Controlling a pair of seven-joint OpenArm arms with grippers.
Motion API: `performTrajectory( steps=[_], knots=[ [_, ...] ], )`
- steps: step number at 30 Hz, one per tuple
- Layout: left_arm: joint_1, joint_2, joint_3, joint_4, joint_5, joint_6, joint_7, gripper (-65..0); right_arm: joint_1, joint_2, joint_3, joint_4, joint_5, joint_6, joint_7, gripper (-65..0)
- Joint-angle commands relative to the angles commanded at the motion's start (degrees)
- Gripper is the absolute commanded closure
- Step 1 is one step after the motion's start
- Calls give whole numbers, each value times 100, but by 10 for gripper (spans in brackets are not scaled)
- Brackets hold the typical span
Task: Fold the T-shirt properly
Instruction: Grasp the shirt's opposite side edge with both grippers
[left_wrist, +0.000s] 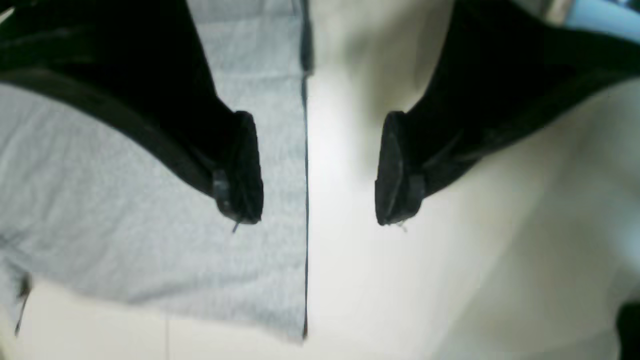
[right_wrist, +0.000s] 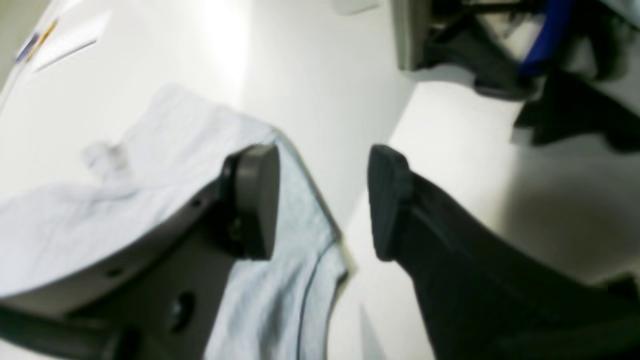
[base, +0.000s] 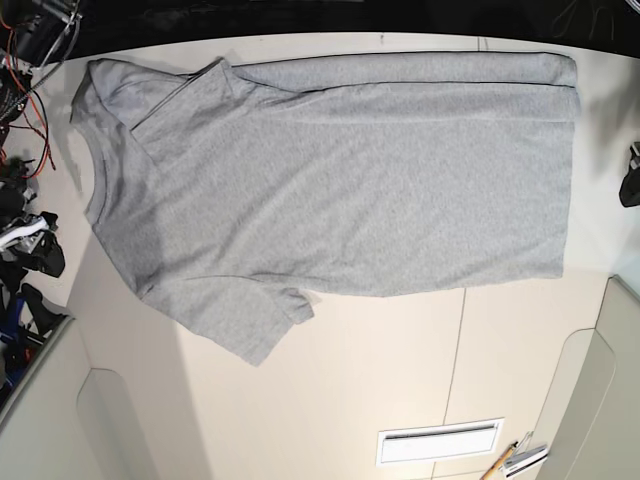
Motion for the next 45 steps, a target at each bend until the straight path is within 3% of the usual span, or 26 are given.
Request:
performTrajectory(
  steps=[6,11,15,17,22,30,40,42,45],
  knots=[
    [-1617,-210,1001,-1661,719,0,-531,-391,1152,0,-605,-1919,-754,4,846,-287],
    [-2828,-271,1513,-3187,839,0,-658,-391,1591,-2,-662,-2835,-1091,4,1198,-287],
    [-3401,-267,2203,-4131,890,0,-951,-391,1668,-2,-662,-3285,-1338,4,1473,-390],
    [-3602,-221,2516,-4457,885,0,-1001,-391,1668,-4,-662,-3480,-1451,4,1582,-393],
    [-3718,81,2924,-4704,868,0,-970,-391,1663,-7,-662,-3860,-1482,96,1668,-393],
    [-3727,544,2935,-4704,973,0,-938,-391,1650,-177,-715,-3882,-1423,199,1661,-392],
    [-3803,599,2938,-4699,820,0,-813,-389,1652,-413,-1856,-3858,-1176,216,1554,-390],
    [-3803,625,2940,-4699,817,0,-702,-381,1650,-415,-2022,-3825,-1178,216,1552,-345],
    [-3803,632,2942,-4699,817,0,-673,-212,1650,-413,-2094,-3731,-1180,216,1443,-169]
  ],
)
